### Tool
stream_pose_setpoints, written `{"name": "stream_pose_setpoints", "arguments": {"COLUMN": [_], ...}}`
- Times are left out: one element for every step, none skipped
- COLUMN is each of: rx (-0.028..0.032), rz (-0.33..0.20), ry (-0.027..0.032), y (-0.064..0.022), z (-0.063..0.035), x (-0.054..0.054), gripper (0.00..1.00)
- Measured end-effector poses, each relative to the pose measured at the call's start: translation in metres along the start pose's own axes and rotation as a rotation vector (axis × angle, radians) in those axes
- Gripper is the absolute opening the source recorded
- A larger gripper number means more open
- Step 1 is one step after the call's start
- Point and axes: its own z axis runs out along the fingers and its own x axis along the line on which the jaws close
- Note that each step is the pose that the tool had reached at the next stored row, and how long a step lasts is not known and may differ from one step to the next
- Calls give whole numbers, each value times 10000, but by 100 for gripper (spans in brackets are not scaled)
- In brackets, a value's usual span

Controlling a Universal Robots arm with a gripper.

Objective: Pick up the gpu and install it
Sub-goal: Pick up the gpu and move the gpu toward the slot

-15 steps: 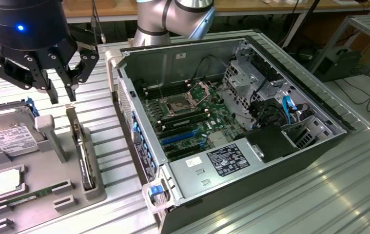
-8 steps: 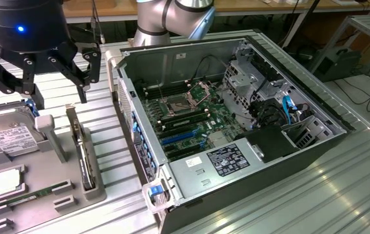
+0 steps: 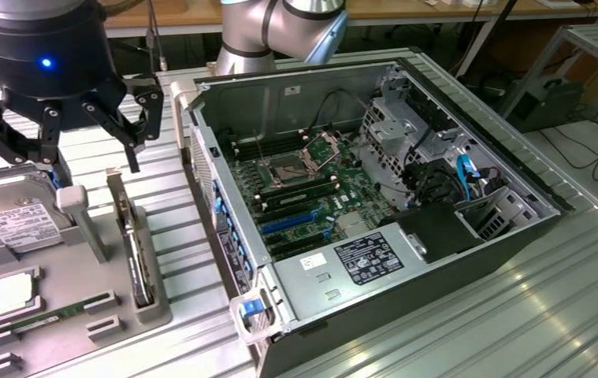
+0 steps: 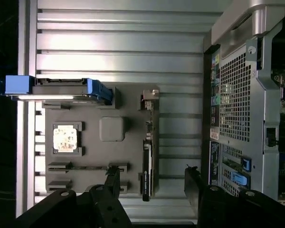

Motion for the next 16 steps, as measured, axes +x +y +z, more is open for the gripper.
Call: {"name": "stream_pose_setpoints", "arguments": {"rx": [0,0,-1,-1,1,3,5,6,5,7,9,10,11,16,19,19], "rz": [0,1,2,5,5,5,5,3,5,5,5,6,6,6,7,7], "ry": [18,31,49,79,89,92,92,93,92,92,93,93,92,93,92,93], "y": [-2,-4,-5,-8,-10,-11,-16,-23,-35,-46,-53,-62,-72,-79,-85,-87], "z": [37,58,85,132,154,168,186,204,231,250,266,286,302,316,332,350], "x": [0,0,0,0,0,0,-1,-2,-1,-4,-9,-14,-16,-19,-22,-24], "gripper": [66,66,66,66,66,66,66,66,66,66,66,66,66,66,66,66]}}
